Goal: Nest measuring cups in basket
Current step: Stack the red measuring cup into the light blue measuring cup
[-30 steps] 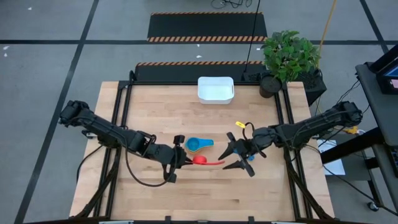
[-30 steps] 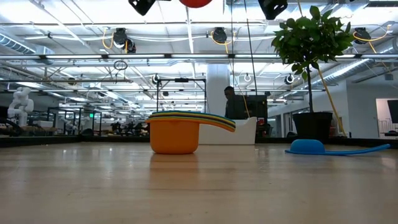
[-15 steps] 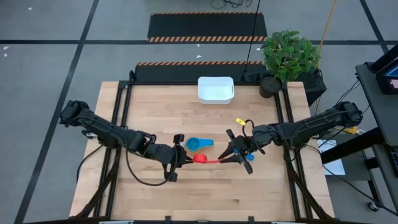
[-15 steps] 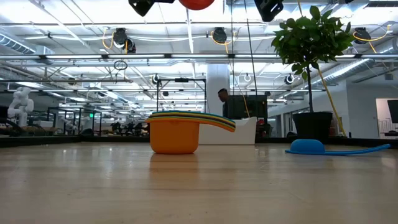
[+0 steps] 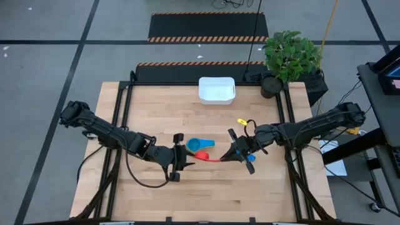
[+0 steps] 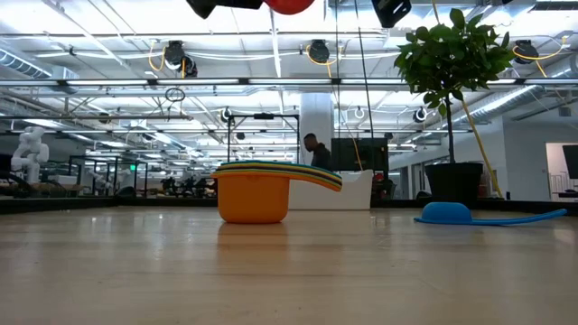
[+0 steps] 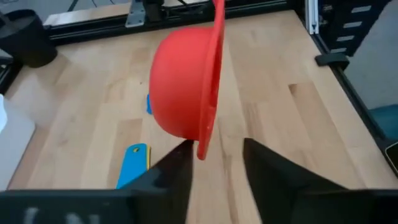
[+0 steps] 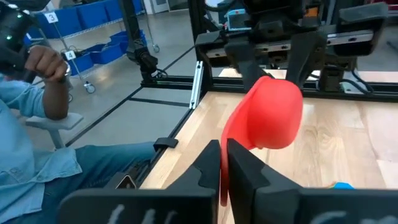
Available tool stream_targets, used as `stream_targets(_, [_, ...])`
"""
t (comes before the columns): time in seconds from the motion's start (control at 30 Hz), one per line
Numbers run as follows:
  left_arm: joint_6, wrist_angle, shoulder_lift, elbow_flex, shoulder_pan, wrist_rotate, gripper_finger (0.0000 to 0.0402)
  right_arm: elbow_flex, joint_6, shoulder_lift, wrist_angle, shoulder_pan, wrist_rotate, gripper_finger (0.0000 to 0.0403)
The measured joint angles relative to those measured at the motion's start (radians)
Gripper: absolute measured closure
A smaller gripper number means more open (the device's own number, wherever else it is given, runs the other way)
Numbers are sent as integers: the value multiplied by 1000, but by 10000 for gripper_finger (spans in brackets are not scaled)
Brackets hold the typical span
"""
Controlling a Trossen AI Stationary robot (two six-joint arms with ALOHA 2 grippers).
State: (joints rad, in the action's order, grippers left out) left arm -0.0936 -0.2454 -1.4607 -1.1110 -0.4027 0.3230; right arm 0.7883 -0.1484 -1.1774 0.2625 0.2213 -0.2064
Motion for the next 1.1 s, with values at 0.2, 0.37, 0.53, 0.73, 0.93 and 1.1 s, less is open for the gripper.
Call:
stream_targets(0.2, [-82,-54,56,-2,-13,129,189,-1,1,23,-37,-1,5,401])
stream_targets(0.37, [-184,-143,129,-2,-28,195,178,-28,-3,23,5,-5,-7,402])
stream_targets(0.53, [-248,-235,173,-2,-58,219,188,-99,-44,23,133,-59,-44,402])
stream_targets(0.73, [-239,-280,181,-2,-82,288,202,-202,-145,-8,377,-143,-205,402])
stream_targets(0.93, [-221,-277,181,-2,-75,316,210,-230,-213,-125,539,-196,-244,403])
stream_targets(1.1, [-220,-276,181,-2,-68,329,211,-230,-277,-273,701,-235,-325,403])
